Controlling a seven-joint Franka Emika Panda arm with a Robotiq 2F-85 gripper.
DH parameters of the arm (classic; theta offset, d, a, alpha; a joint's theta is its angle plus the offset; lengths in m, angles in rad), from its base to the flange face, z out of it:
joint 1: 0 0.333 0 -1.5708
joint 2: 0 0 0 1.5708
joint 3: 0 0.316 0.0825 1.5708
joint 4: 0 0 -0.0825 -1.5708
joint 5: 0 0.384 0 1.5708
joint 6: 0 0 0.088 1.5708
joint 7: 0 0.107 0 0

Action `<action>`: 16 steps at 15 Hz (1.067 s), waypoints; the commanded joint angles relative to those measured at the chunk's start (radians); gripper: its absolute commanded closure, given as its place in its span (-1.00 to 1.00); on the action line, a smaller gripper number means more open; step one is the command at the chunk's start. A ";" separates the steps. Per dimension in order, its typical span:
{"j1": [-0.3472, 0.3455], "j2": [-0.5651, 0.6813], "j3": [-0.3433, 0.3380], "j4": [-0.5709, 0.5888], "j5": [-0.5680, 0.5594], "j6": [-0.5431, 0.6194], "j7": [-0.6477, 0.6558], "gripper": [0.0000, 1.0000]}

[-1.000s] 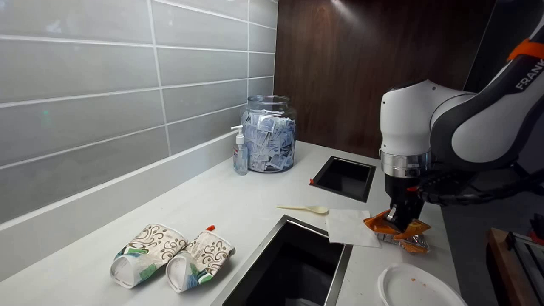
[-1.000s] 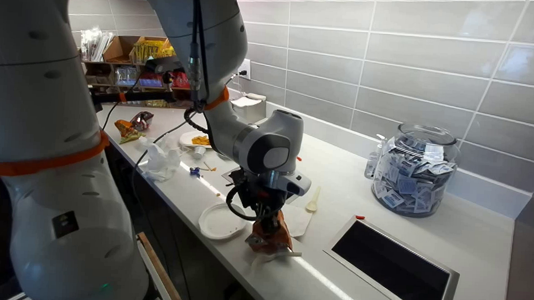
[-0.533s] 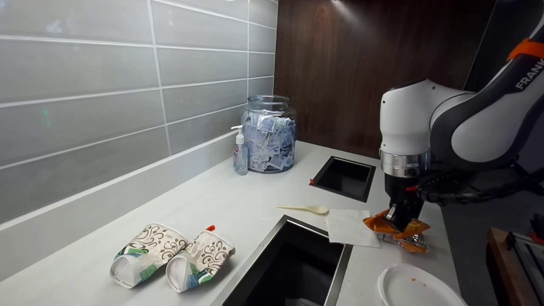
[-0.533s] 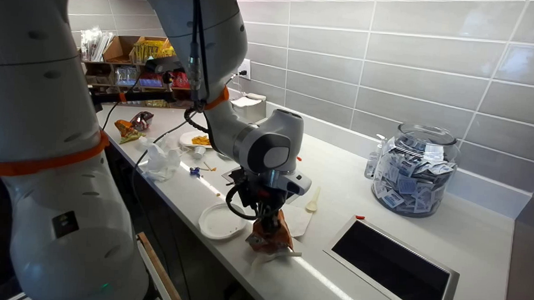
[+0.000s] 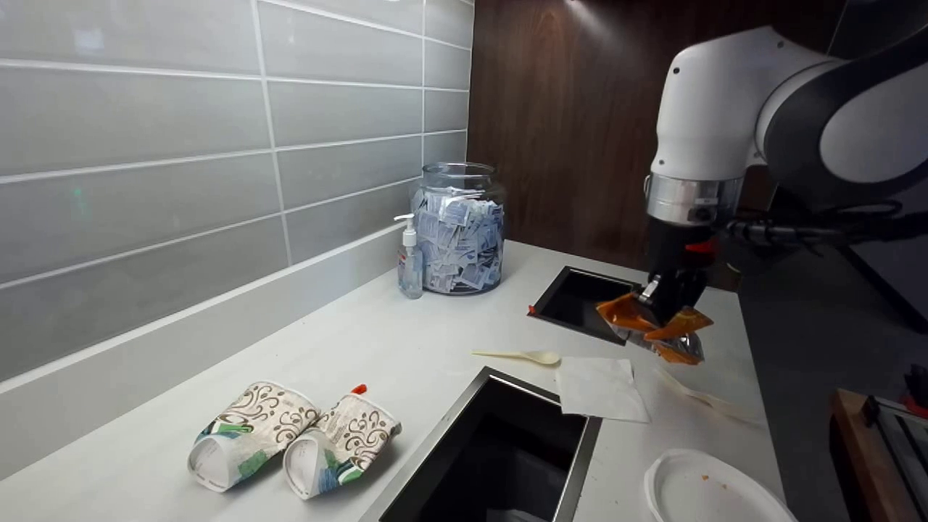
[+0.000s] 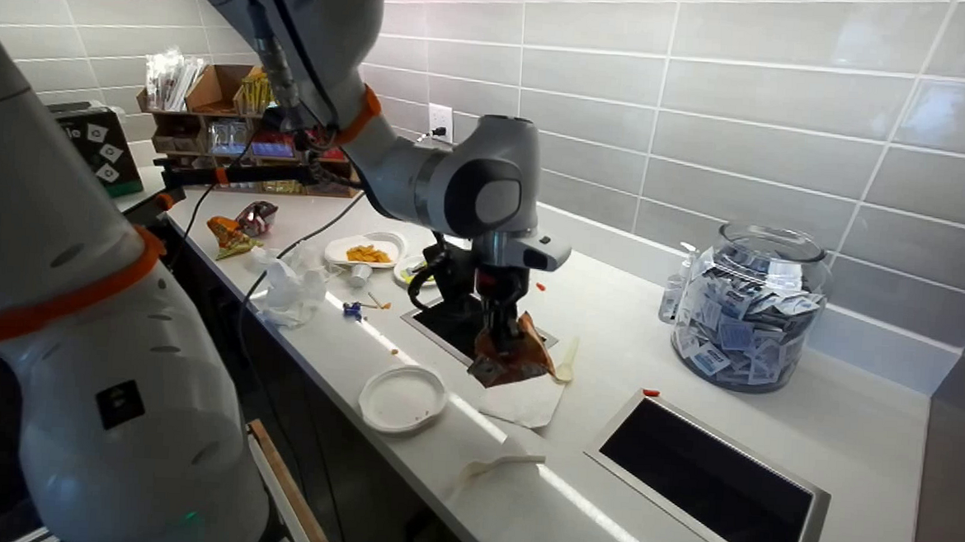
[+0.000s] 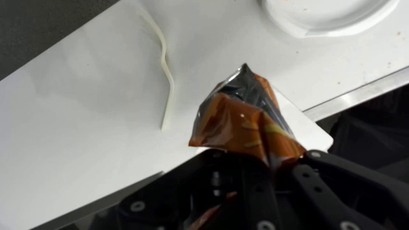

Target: Put the orange packet inside the trash chute.

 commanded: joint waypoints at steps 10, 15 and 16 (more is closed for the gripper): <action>0.004 -0.101 0.084 0.056 0.029 -0.086 -0.001 1.00; 0.077 0.034 0.123 0.114 0.094 0.036 -0.064 1.00; 0.095 0.064 0.125 0.128 0.118 0.067 -0.094 1.00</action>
